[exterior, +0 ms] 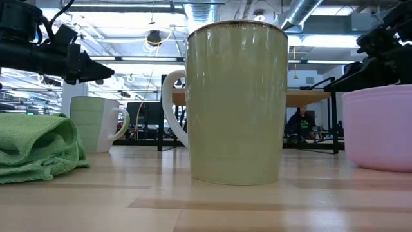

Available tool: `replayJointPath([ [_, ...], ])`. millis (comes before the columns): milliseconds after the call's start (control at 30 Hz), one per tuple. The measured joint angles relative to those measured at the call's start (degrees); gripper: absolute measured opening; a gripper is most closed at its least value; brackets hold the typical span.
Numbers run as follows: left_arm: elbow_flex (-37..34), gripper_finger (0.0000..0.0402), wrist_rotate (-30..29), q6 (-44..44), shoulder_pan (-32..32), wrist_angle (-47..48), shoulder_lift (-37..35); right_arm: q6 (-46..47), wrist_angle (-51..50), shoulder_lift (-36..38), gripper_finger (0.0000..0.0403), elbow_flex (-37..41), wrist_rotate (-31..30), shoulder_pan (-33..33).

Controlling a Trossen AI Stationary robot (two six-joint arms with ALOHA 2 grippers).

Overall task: Stack small to large cups/mugs on shelf
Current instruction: Put the yellow mug on the shelf

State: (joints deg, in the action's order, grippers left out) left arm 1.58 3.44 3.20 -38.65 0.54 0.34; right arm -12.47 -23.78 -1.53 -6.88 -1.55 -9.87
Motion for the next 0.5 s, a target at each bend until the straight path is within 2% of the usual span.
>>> replayJointPath([
  [500, 0.0, 0.0185, 0.0, -0.02, 0.01, 0.0, -0.01, 1.97, 0.05, -0.01, 0.0225, 0.01, 0.01, 0.0],
])
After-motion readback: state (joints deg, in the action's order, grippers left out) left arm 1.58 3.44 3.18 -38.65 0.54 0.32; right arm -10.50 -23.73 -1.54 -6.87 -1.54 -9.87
